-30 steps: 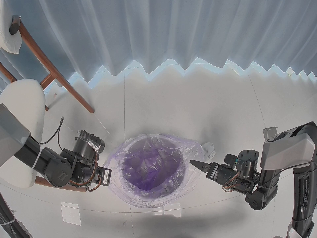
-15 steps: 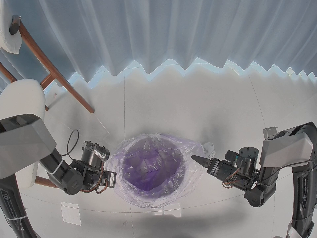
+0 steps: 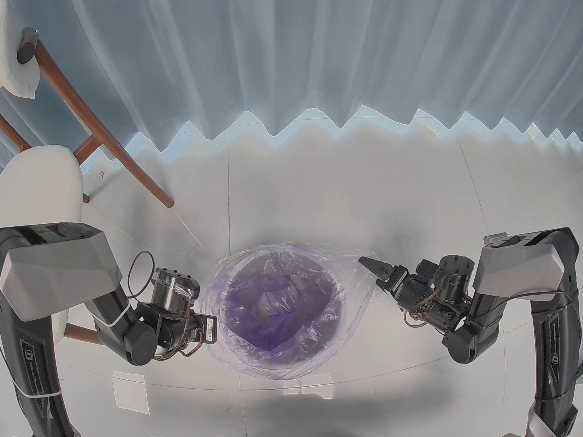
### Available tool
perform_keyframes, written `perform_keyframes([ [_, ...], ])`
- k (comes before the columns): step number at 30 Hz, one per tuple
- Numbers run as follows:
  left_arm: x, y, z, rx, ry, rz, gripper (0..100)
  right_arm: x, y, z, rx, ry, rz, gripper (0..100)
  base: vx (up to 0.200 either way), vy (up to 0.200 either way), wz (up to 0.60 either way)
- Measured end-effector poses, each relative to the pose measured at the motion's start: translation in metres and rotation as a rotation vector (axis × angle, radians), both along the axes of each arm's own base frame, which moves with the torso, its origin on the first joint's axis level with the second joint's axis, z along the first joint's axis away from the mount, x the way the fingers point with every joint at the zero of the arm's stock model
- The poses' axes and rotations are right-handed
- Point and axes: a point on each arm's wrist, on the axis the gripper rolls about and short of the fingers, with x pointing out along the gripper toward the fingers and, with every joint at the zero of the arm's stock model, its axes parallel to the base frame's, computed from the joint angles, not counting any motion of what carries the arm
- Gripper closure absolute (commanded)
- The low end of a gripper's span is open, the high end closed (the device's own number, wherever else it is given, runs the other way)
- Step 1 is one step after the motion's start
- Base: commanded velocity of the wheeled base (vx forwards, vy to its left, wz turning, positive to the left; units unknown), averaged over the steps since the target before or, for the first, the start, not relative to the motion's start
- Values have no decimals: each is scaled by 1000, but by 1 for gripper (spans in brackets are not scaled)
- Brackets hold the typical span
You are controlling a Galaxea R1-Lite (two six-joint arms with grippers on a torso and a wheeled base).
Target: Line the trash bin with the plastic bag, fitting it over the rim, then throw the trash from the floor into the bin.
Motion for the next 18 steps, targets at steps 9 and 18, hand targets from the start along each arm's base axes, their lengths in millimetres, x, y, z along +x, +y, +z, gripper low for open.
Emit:
perform_keyframes([
  [9, -12, 2, 7, -120, -154, -41, 100, 14, 0, -10, 27, 0, 17, 0, 0, 0, 0],
  [18, -33, 7, 46, -299, -371, -102, 100, 21, -2, -25, 22, 17, 8, 0, 0, 0, 0],
])
